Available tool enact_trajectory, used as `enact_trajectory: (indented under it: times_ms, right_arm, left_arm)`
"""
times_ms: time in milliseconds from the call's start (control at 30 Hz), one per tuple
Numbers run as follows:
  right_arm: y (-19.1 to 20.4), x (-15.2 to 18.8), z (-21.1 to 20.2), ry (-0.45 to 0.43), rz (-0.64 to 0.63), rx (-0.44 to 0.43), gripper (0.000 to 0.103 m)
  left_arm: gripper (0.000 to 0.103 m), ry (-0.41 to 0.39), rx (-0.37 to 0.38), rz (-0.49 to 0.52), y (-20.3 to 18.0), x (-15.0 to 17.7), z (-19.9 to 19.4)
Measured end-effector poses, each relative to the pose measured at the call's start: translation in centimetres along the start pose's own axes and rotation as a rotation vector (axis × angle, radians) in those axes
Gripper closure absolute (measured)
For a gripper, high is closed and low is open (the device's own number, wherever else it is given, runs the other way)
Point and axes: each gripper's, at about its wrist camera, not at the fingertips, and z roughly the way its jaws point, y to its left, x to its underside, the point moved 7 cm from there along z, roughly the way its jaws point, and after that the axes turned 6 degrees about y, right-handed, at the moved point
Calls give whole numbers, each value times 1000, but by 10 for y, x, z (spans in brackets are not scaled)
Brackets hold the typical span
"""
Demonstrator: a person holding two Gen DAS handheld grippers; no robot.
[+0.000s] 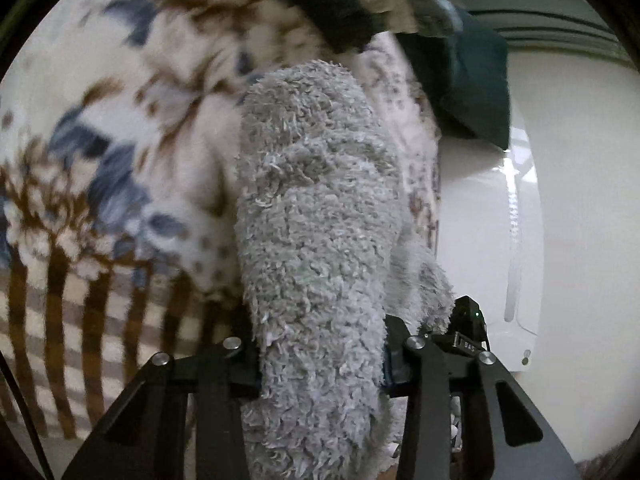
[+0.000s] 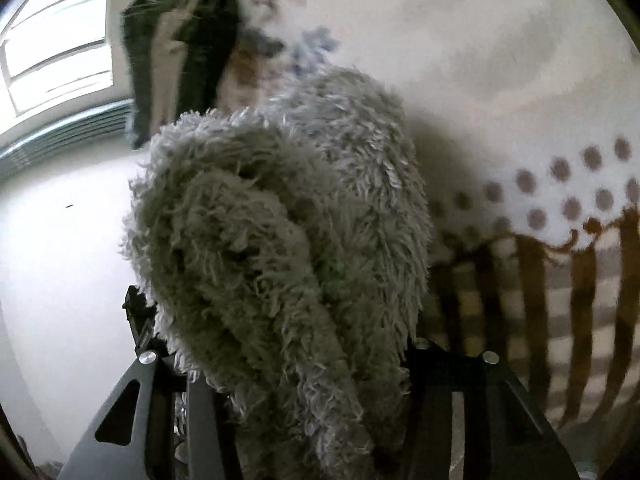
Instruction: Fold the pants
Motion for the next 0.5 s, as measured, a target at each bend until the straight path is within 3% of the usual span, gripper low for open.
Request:
enact_trajectory:
  times_ms: [133,300,500]
  right_arm:
    - [41,-1,-28,-28,-35,-19,54]
    - [127,-20,-69,-58,-92,-5,54]
    - [260,-96,-85,-125,-145,9,54]
  left_arm:
    - [67,-30,-5,41,-40,-13,-32]
    - [67,-87,2,99,-109,-51,-86]
    - [67,-140,44,155,-170,-144,-146]
